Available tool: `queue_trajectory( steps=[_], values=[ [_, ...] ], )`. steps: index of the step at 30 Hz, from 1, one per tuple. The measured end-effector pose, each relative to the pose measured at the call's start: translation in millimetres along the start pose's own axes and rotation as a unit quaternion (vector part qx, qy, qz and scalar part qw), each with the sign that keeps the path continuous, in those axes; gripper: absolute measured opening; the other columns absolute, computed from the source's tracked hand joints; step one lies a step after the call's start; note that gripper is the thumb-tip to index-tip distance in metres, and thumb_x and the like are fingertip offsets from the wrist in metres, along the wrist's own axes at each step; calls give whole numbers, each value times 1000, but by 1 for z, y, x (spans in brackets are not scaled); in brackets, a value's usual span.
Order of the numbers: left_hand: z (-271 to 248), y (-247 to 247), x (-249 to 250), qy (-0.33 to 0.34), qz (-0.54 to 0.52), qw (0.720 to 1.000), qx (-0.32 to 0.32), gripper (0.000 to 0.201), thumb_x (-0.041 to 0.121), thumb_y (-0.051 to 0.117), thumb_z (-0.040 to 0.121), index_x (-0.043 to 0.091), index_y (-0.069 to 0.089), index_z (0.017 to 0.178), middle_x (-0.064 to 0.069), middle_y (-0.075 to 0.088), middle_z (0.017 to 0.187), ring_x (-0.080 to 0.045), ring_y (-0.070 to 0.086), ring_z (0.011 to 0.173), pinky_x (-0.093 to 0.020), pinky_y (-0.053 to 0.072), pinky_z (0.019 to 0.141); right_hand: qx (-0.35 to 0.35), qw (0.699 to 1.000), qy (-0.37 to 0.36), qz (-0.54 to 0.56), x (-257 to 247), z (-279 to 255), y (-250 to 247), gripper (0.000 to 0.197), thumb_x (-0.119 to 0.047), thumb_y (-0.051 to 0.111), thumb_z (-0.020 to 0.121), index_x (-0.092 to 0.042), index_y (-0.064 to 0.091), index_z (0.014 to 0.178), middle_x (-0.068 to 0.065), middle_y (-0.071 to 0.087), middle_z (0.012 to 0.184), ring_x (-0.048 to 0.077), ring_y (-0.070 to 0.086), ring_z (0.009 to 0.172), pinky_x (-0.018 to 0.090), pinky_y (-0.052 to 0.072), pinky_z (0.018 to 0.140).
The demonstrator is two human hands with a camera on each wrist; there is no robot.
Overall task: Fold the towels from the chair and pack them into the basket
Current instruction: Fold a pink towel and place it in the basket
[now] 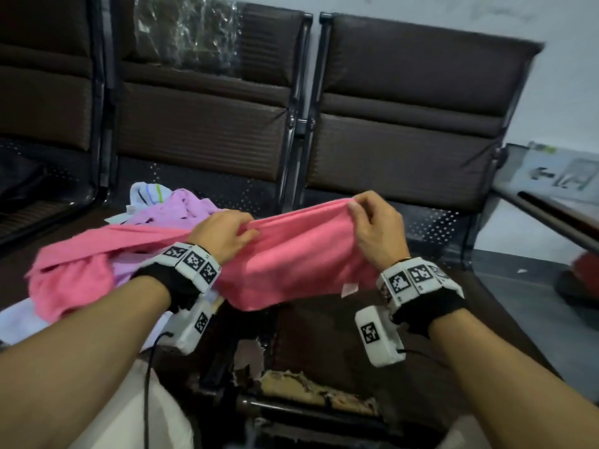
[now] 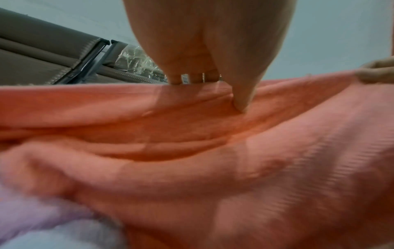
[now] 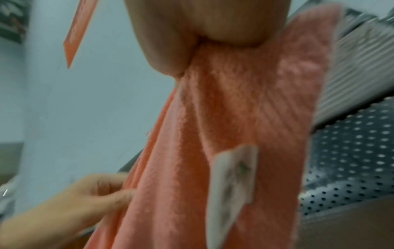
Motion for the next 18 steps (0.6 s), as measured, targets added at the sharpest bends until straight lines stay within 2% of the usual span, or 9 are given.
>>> queue_trajectory(
  steps=[3,6,8,10,11,13,15,16,18],
  values=[
    [-2,-6,16,-2,5,1000,7,21,29,49,95,19,65,103,-9,69,99,-30,62,98,-38,48,82,117,991,39,50,18,0,-63,11,-20,54,94,-18,59,84,-17,55,70,3,52,68,19,41,71],
    [-4,-20,57,49,-47,997,44,21,25,48,95,23,66,106,-10,71,101,-31,64,100,-41,49,85,177,977,68,95,30,-9,-95,10,-19,52,95,-16,58,88,-14,55,72,-12,51,61,7,39,65],
    [-6,-31,96,104,-117,984,90,21,21,50,93,26,68,103,-2,72,98,-21,65,97,-28,48,87,175,973,88,119,35,-15,-95,10,-20,52,95,-17,58,89,-14,57,73,-10,52,63,13,41,68],
    [-7,-37,131,148,-181,966,114,19,23,53,92,26,71,98,8,72,91,1,61,87,-7,41,77,140,977,91,129,31,-16,-82,11,-22,55,93,-21,58,82,-13,59,68,-4,53,61,23,45,67],
    [-5,-32,145,163,-201,960,111,19,23,54,91,25,71,97,12,70,88,7,58,85,-2,38,73,114,981,87,134,30,-17,-75,10,-24,58,91,-24,58,81,-12,60,65,-2,53,58,25,45,64],
    [-4,-26,155,167,-220,956,101,17,25,55,91,25,72,96,17,67,85,10,57,84,-2,38,72,31,982,75,170,19,-16,-53,6,-27,63,89,-27,59,93,-8,63,65,2,56,57,24,46,59],
    [3,-14,154,156,-245,953,85,16,25,56,91,26,72,94,18,67,81,11,58,79,-5,40,71,-81,984,63,148,18,-18,-29,26,-32,65,87,-28,59,113,-1,63,66,3,55,57,22,46,58],
    [6,-10,152,151,-258,951,82,16,23,57,90,26,72,93,19,67,80,12,58,77,-6,40,71,-135,983,46,119,17,-20,-17,28,-32,66,87,-27,61,114,-1,62,68,2,53,57,20,46,61],
    [13,-7,147,142,-282,945,89,16,20,57,90,24,73,92,21,65,76,15,57,74,-5,40,69,-221,974,9,53,17,-28,1,6,-31,66,86,-29,68,91,-11,64,72,-3,53,62,18,45,67]
  ],
)
Point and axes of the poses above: each hand's wrist, its own z-axis towards the middle knuckle, its own y-axis out of the palm, x = y × z, the point moved 10 cm from there along z, towards the middle knuckle
